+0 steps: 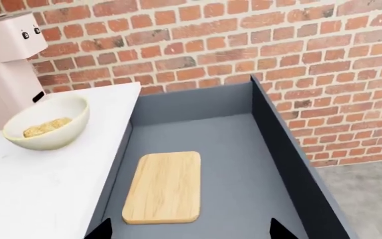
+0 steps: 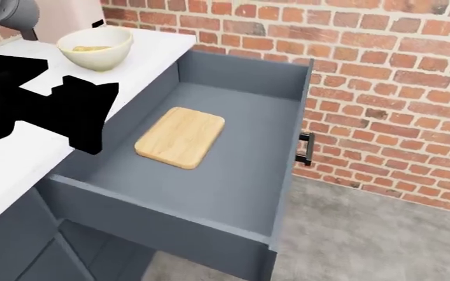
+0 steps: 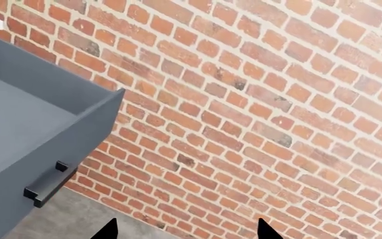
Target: Place the bar in the bowl and close the drawer.
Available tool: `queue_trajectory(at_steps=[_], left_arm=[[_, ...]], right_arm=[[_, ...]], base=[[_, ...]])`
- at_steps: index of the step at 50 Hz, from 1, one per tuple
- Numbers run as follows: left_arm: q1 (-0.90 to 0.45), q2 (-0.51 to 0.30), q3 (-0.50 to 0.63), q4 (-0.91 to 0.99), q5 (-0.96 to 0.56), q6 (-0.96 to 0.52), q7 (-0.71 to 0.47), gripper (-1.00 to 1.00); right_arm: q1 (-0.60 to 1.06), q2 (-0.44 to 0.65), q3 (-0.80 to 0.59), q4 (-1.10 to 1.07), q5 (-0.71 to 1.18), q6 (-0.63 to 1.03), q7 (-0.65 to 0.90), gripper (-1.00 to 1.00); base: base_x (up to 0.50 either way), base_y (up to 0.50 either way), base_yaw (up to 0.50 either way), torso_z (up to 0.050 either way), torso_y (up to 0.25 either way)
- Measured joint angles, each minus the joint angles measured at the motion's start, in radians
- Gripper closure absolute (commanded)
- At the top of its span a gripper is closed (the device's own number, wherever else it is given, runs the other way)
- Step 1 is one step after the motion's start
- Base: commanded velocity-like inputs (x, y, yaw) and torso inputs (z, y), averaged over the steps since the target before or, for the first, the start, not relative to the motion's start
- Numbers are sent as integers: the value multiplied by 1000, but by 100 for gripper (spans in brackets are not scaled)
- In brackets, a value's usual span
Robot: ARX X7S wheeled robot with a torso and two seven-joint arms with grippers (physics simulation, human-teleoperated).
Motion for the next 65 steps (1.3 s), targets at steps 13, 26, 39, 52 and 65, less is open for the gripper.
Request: queue_trajectory(at_steps=[13,26,39,52,65], left_arm=[[-8,1,10,0,-2,0,-1,-100],[-11,-2,15,-1,1,2,3,-100],[-16,-3,20,0,0,5,4,-100],[-29,-2,30,3,-7,7,-1,-100],[-57,10,62,-18,-9,-13,-12,-100]], right_arm=[[9,4,-10,8,-17,0,0,-100],[30,-8,-19,31,-43,0,0,-100],[33,-13,-17,39,-51,0,0,-100],[36,-10,-19,36,-59,0,0,-100],[71,-13,-40,84,-69,0,0,-100]], base=[[396,-357,0,0,1],[95,-85,0,0,1],[40,-120,0,0,1],[0,0,0,0,0],[0,0,0,0,0]])
